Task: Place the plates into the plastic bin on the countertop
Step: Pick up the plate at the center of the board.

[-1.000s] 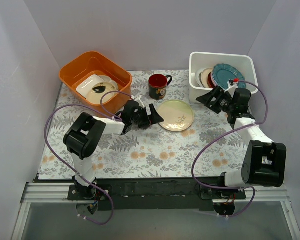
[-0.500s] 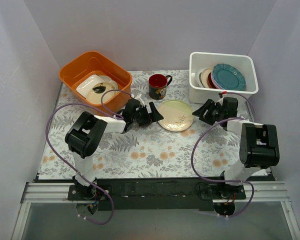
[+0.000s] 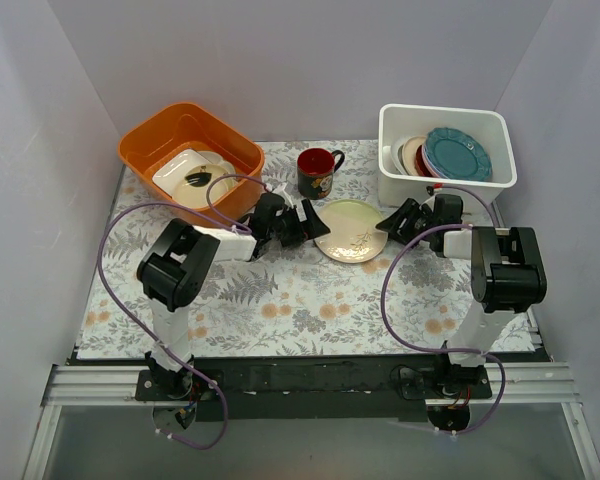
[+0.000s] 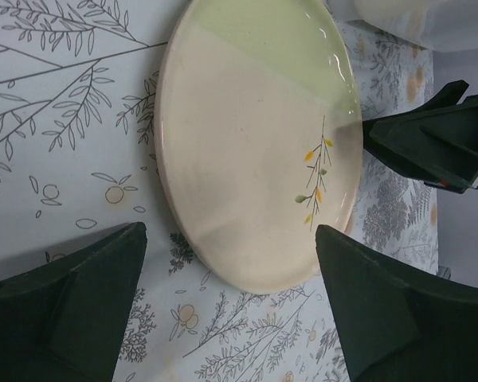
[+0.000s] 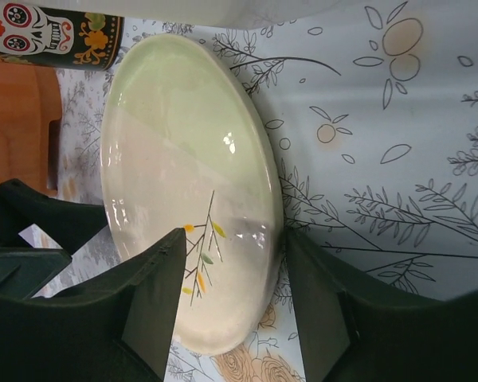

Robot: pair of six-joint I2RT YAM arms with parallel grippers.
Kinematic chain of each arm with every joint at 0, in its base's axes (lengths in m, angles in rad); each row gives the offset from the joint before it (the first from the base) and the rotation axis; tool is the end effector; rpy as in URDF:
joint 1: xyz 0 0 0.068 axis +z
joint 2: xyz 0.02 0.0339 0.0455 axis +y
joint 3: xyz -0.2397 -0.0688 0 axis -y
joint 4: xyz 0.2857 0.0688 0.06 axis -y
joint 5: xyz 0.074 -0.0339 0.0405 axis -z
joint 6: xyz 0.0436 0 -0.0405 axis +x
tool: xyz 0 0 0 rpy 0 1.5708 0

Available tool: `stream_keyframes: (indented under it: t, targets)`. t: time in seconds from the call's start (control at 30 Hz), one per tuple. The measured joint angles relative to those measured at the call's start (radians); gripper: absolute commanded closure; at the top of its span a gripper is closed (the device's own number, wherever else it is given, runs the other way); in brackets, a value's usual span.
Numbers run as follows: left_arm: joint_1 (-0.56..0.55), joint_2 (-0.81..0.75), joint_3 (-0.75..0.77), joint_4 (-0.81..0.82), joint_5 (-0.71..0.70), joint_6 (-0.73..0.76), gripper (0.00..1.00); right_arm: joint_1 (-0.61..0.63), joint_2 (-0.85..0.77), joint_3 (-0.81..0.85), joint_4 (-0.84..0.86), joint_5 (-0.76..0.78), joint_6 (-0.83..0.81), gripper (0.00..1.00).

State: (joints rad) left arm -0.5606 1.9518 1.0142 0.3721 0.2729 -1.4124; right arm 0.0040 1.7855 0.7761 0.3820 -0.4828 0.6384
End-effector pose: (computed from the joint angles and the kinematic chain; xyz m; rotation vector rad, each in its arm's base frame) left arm 0.3533 -0.2356 0.0791 -0.8524 2.3312 -1.3224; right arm 0.3650 0.0217 0.0717 0.4312 2.2150 0.8836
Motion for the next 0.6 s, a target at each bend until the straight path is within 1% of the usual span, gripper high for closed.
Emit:
stream_keyframes:
  t: [0.17,0.23,0.33,0.5,0.6]
  targets:
    - [0.000,0.037,0.046,-0.002,-0.006,0.010,0.13,0.010,0.029,0.006,0.047,-0.017,0.018,0.44]
    - [0.000,0.045,0.053,0.006,-0.009,0.011,0.13,0.013,0.040,0.005,0.069,-0.027,0.017,0.48]
    - [0.000,0.051,0.053,0.023,-0.012,0.018,0.13,0.016,0.055,0.004,0.102,-0.051,0.007,0.52]
    - [0.008,0.055,0.039,0.065,-0.031,0.033,0.13,0.025,0.069,-0.014,0.165,-0.089,-0.016,0.55]
    - [0.016,0.053,0.014,0.106,-0.043,0.044,0.13,0.032,0.069,-0.060,0.240,-0.121,-0.007,0.54]
